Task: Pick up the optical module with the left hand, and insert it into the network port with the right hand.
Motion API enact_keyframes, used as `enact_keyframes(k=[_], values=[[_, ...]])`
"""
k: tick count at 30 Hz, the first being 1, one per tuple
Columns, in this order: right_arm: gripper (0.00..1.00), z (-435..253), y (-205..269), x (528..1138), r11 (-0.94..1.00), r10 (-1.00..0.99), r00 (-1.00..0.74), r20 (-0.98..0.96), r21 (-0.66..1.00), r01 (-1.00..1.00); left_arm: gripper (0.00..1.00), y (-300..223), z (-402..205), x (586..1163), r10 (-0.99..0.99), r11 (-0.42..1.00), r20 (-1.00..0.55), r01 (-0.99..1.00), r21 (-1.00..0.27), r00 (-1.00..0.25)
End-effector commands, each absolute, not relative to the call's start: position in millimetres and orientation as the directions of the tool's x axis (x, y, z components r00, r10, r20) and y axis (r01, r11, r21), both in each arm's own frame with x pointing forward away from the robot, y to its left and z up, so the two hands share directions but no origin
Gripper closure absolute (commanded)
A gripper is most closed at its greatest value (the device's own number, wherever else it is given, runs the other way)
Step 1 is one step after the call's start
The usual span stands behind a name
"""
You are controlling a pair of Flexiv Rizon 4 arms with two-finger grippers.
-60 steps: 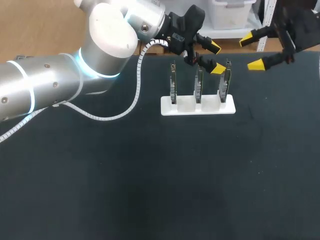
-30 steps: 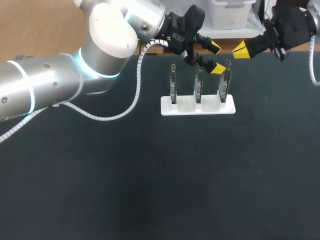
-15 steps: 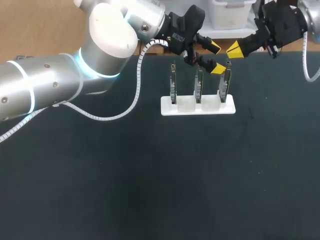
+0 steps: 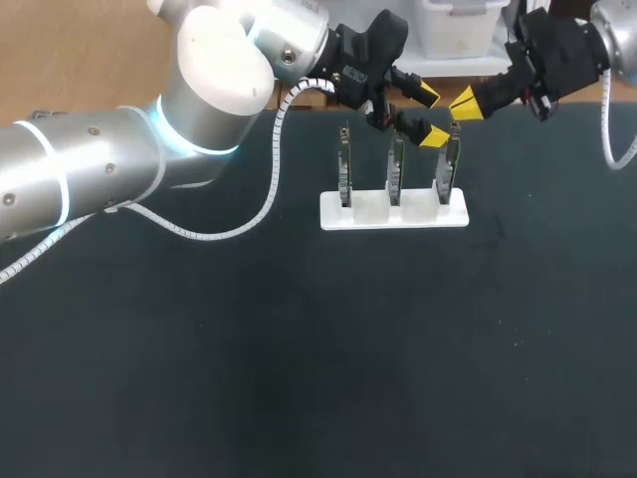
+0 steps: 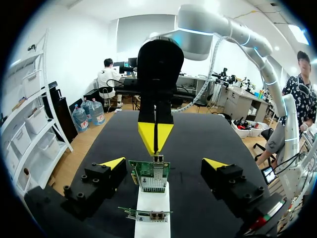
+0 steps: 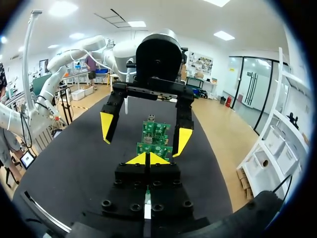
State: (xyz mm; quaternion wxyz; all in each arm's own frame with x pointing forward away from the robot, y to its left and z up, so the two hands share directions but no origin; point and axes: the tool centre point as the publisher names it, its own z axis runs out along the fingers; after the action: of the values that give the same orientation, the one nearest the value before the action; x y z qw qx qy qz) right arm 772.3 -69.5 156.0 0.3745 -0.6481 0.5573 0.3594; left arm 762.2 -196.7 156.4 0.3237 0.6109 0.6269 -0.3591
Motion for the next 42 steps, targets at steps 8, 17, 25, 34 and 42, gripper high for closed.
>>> enact_keyframes(k=[8,17,25,34,42], values=[[1.00,150,-67,775,-0.097,-0.453,0.111,-0.884,-0.075,-0.992,0.00,-198,157,764,0.537,-0.006,-0.842,0.998,-0.057,-0.045],[1.00,145,-70,774,-0.086,-0.451,0.093,-0.888,-0.060,-0.994,0.00,-198,157,764,0.537,-0.006,-0.842,0.998,-0.057,-0.045],[1.00,142,-69,775,-0.084,-0.442,0.087,-0.893,-0.055,-0.995,0.00,-198,157,764,0.537,-0.006,-0.842,0.998,-0.057,-0.045],[1.00,138,-64,772,-0.094,-0.439,0.078,-0.895,-0.041,-0.995,0.00,-198,157,764,0.537,-0.006,-0.842,0.998,-0.057,-0.045],[1.00,136,-65,769,-0.084,-0.442,0.068,-0.894,-0.034,-0.996,0.00,-198,157,764,0.537,-0.006,-0.842,0.998,-0.057,-0.045]])
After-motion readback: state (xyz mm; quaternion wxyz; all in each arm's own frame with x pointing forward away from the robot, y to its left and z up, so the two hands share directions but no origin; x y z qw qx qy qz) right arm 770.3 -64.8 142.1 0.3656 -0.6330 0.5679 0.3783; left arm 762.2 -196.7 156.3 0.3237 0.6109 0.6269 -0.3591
